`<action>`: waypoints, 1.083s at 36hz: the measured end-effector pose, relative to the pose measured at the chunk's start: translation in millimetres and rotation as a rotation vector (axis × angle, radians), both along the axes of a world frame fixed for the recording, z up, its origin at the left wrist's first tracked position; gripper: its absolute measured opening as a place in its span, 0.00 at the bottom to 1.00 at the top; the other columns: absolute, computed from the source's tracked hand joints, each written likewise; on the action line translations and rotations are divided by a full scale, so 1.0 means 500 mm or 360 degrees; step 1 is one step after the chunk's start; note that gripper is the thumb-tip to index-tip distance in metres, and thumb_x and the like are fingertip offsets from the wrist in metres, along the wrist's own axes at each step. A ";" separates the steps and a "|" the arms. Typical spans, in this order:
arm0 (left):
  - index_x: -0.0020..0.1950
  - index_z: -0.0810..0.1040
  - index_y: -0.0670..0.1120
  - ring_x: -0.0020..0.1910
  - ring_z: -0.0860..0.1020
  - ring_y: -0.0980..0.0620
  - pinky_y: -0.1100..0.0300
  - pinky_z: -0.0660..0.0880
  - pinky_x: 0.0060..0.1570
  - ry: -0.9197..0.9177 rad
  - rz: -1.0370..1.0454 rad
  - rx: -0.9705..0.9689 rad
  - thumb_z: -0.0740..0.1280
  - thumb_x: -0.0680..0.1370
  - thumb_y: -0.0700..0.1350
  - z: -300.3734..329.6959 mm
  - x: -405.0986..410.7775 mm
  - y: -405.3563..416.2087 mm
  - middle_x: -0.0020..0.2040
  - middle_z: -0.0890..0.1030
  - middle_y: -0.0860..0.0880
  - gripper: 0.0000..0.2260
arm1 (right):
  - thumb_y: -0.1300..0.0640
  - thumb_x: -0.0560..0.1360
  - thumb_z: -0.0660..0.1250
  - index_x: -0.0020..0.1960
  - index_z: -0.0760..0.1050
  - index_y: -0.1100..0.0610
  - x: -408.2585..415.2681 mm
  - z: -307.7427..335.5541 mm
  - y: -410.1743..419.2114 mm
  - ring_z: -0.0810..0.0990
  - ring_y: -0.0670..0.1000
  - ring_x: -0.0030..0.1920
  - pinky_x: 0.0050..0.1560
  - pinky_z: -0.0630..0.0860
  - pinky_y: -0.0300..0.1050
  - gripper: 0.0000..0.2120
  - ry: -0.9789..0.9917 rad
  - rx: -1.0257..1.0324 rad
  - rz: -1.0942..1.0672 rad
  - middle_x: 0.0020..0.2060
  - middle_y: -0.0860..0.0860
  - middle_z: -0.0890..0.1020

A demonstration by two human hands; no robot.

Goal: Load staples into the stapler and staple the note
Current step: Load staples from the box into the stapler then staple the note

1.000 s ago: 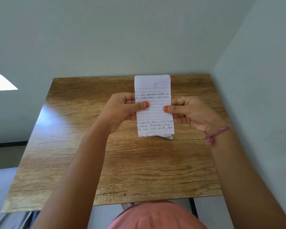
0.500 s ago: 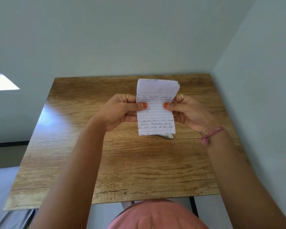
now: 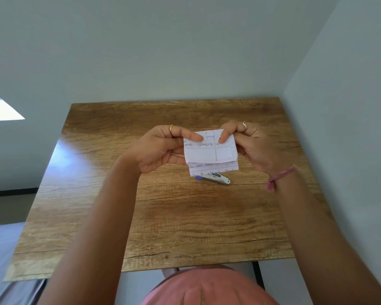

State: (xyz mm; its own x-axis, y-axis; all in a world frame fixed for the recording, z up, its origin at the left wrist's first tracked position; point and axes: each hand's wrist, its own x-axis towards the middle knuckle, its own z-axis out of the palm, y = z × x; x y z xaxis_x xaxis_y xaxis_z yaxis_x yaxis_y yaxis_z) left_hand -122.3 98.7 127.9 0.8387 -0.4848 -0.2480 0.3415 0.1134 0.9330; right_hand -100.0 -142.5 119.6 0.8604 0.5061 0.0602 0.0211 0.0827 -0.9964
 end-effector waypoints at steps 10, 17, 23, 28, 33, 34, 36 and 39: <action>0.51 0.80 0.47 0.48 0.83 0.47 0.53 0.81 0.43 -0.0174 0.0284 0.0288 0.59 0.81 0.34 0.010 0.002 -0.014 0.49 0.85 0.48 0.13 | 0.75 0.74 0.56 0.37 0.79 0.67 0.012 -0.017 -0.009 0.81 0.47 0.50 0.42 0.82 0.51 0.15 -0.0515 -0.0420 -0.0062 0.46 0.44 0.80; 0.53 0.79 0.44 0.42 0.85 0.53 0.63 0.79 0.34 -0.0285 0.0639 0.0528 0.63 0.79 0.34 0.017 -0.003 -0.032 0.42 0.86 0.49 0.08 | 0.76 0.74 0.57 0.37 0.80 0.55 0.012 -0.010 -0.009 0.81 0.53 0.49 0.41 0.82 0.52 0.21 -0.0610 -0.0448 -0.0130 0.46 0.54 0.80; 0.47 0.81 0.46 0.40 0.84 0.56 0.65 0.78 0.34 -0.0455 0.0855 0.0686 0.64 0.79 0.35 0.014 -0.008 -0.049 0.41 0.85 0.50 0.09 | 0.74 0.73 0.58 0.37 0.80 0.57 0.018 -0.014 -0.006 0.82 0.55 0.48 0.40 0.82 0.52 0.18 -0.0687 -0.0503 -0.0155 0.46 0.48 0.81; 0.52 0.80 0.39 0.42 0.84 0.49 0.60 0.79 0.35 0.0041 0.0723 0.0083 0.61 0.79 0.39 0.017 -0.010 -0.041 0.44 0.85 0.44 0.09 | 0.71 0.71 0.57 0.36 0.81 0.56 0.022 -0.017 -0.014 0.82 0.50 0.46 0.38 0.81 0.56 0.17 -0.0694 -0.0516 -0.0196 0.45 0.45 0.81; 0.47 0.83 0.40 0.44 0.85 0.48 0.61 0.80 0.37 0.0155 0.0613 0.0122 0.72 0.70 0.50 0.003 -0.011 -0.045 0.46 0.86 0.43 0.14 | 0.71 0.70 0.58 0.36 0.81 0.51 0.022 -0.014 -0.015 0.78 0.68 0.42 0.33 0.75 0.66 0.20 -0.0717 -0.0580 -0.0196 0.46 0.45 0.81; 0.46 0.83 0.40 0.43 0.85 0.49 0.61 0.80 0.36 0.0160 0.0634 0.0123 0.73 0.68 0.49 0.002 -0.011 -0.047 0.45 0.86 0.43 0.14 | 0.72 0.70 0.58 0.36 0.81 0.51 0.021 -0.014 -0.015 0.78 0.69 0.42 0.33 0.76 0.65 0.20 -0.0706 -0.0588 -0.0193 0.46 0.46 0.81; 0.45 0.83 0.41 0.42 0.85 0.50 0.61 0.80 0.36 0.0161 0.0683 0.0136 0.74 0.67 0.48 -0.001 -0.009 -0.048 0.44 0.86 0.43 0.13 | 0.75 0.72 0.58 0.37 0.82 0.54 0.018 -0.013 -0.014 0.80 0.64 0.46 0.36 0.80 0.58 0.21 -0.0634 -0.0583 -0.0178 0.47 0.47 0.81; 0.44 0.84 0.41 0.42 0.85 0.49 0.62 0.80 0.36 0.0079 0.0709 0.0207 0.74 0.69 0.46 -0.005 -0.008 -0.049 0.43 0.86 0.43 0.09 | 0.77 0.74 0.58 0.40 0.83 0.56 0.019 -0.011 -0.020 0.82 0.45 0.50 0.42 0.81 0.40 0.21 -0.0474 -0.0539 -0.0053 0.48 0.46 0.81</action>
State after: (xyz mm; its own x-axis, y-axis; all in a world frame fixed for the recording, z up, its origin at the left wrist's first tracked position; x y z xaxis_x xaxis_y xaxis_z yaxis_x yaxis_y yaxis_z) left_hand -126.1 74.0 125.6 0.9437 -0.0426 -0.3280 0.3306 0.1425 0.9329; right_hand -90.5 -152.7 114.2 0.8467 0.5124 0.1430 0.3079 -0.2527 -0.9173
